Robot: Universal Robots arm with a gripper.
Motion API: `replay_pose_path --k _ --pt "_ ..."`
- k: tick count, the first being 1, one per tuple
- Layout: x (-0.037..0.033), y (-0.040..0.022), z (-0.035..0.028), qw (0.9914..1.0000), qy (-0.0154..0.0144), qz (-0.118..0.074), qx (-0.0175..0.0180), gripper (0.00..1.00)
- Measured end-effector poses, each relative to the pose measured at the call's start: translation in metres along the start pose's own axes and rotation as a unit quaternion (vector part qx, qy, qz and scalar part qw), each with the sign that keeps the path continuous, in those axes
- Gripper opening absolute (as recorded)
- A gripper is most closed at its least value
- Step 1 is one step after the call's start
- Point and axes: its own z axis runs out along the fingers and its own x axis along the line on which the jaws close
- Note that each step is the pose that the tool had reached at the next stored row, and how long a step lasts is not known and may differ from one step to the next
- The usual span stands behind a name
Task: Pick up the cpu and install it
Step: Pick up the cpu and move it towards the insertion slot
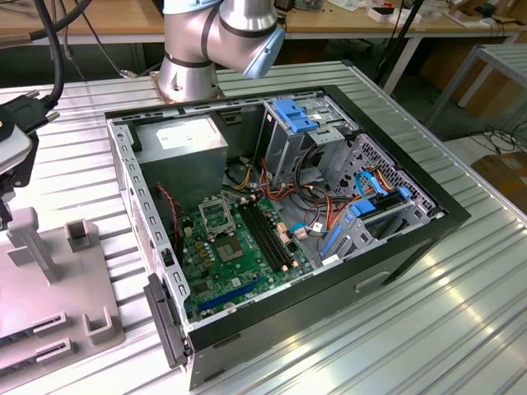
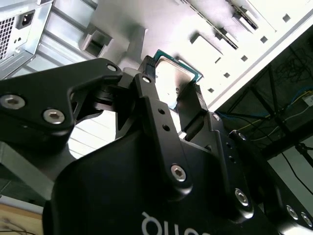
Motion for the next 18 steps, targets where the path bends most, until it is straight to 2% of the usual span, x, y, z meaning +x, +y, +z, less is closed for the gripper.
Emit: replay_pose_path --k 9,18 --pt "-0.0057 -0.0006 -0.0008 1.0 0.0001 0.0 0.0 0.44" --pt "-0.0081 -0.0009 -0.0049 1.0 0.0 0.0 0.0 0.44"
